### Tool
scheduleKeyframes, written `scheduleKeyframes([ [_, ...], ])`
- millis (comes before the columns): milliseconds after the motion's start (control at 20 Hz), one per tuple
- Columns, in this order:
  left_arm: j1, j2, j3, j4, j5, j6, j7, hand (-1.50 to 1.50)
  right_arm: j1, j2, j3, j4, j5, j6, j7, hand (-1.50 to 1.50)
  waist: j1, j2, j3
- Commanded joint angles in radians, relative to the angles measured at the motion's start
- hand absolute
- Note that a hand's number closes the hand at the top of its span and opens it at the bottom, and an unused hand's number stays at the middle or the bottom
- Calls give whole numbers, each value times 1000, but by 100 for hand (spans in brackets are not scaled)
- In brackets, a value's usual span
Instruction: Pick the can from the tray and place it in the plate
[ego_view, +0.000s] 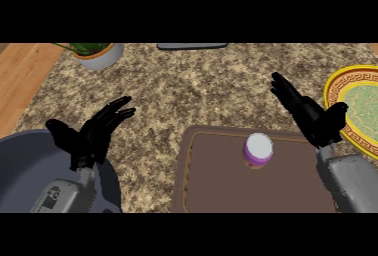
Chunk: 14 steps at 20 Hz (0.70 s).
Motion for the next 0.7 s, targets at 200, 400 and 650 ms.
scheduleKeyframes([
  [200,108,87,4,80,-68,-19,21,0,-68,-78,-220,-103,26,-208,-52,150,-96,25,-106],
  [400,160,77,9,26,-68,-38,24,0,2,-218,-304,-36,204,-383,2,150,-160,35,-109],
  [650,211,90,8,-49,-43,-59,61,0,29,-123,-347,-112,214,-532,-53,-150,-129,36,-105],
])
